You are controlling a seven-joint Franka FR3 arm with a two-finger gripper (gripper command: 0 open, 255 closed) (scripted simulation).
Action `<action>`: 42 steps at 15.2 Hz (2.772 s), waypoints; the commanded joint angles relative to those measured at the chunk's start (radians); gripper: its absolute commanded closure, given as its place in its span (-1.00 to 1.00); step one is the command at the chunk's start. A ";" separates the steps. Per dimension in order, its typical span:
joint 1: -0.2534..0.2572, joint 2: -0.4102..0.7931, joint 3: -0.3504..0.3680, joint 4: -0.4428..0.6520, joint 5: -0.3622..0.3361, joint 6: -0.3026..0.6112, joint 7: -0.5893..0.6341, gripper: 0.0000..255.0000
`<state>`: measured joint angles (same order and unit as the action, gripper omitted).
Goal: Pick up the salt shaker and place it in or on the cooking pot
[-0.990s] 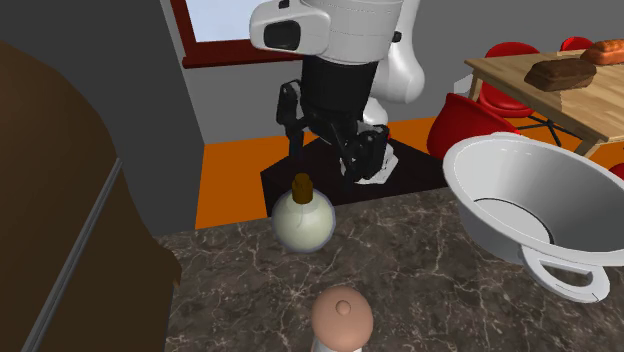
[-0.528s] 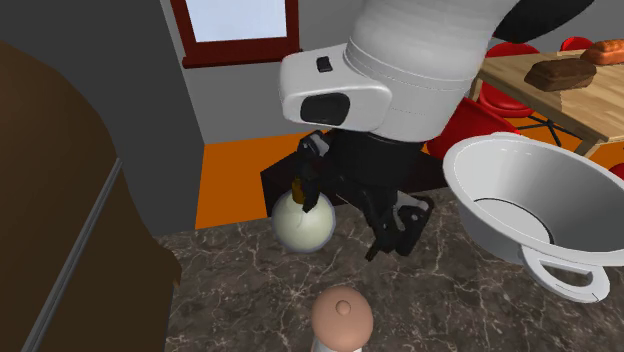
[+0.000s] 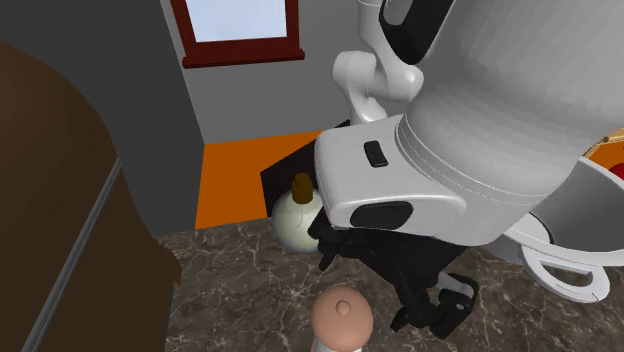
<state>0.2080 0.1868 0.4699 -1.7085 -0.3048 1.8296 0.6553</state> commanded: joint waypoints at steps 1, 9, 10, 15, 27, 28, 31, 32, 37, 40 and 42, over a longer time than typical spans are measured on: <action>-0.002 0.005 -0.002 -0.019 -0.005 0.024 0.004 -1.00; -0.007 0.012 -0.007 -0.057 -0.012 0.068 0.009 -1.00; -0.007 0.012 -0.007 -0.057 -0.012 0.068 0.009 -1.00; -0.007 0.012 -0.007 -0.057 -0.012 0.068 0.009 1.00; -0.006 0.000 -0.004 -0.005 -0.001 0.008 -0.008 1.00; -0.006 -0.002 -0.004 0.006 0.001 -0.004 -0.012 1.00; -0.004 -0.006 -0.002 0.040 0.005 -0.042 -0.021 1.00; -0.004 -0.007 -0.002 0.053 0.007 -0.055 -0.024 1.00; 0.000 -0.008 0.001 0.118 0.010 -0.120 -0.037 1.00; 0.003 -0.005 0.002 0.162 0.010 -0.160 -0.045 1.00; 0.006 -0.002 0.003 0.193 0.010 -0.187 -0.049 1.00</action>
<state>0.2137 0.1847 0.4726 -1.5282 -0.2954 1.6544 0.6088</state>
